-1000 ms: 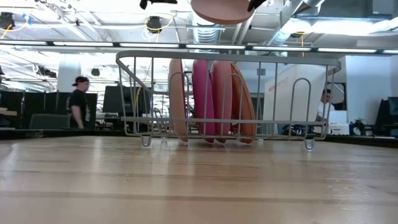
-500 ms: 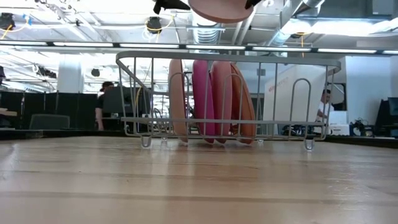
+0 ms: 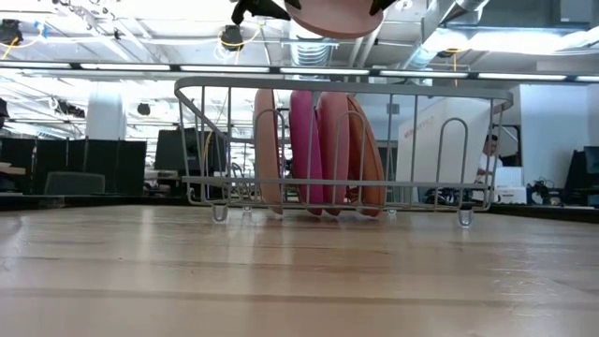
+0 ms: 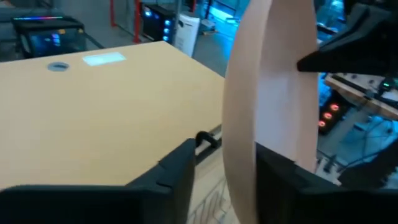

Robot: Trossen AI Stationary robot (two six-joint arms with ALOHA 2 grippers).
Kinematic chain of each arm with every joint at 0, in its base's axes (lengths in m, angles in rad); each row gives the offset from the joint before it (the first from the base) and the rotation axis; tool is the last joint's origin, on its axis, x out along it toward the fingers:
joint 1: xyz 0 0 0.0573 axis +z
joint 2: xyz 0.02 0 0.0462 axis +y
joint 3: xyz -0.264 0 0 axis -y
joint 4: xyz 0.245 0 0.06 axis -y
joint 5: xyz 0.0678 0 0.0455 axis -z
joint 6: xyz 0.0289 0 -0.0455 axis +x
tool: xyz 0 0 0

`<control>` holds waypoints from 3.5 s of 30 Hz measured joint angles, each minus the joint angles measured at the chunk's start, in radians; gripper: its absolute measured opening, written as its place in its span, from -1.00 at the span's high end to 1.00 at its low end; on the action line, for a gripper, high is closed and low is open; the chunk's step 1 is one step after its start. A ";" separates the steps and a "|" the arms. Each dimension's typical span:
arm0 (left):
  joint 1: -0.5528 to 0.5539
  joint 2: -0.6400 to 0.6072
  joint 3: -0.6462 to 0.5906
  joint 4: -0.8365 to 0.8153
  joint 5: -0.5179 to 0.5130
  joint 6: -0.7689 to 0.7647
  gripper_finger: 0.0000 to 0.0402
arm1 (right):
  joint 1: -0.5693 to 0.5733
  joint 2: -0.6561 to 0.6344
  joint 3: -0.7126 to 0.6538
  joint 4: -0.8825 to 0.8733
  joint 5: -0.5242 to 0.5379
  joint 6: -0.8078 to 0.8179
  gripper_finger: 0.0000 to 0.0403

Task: Sort dishes
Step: Put the beige plate in the dish rack

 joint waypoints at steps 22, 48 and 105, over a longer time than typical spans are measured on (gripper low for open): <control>-0.032 -0.013 -0.002 -0.019 -0.125 -0.031 0.98 | 0.001 -0.020 0.000 0.037 -0.030 -0.139 0.45; -0.152 -0.266 -0.001 0.209 -0.808 0.445 0.99 | 0.027 0.120 0.000 1.139 -0.249 -0.986 -0.03; -0.349 -0.309 -0.001 -0.137 -0.814 0.339 0.53 | 0.114 0.163 -0.001 1.141 0.057 -1.381 0.99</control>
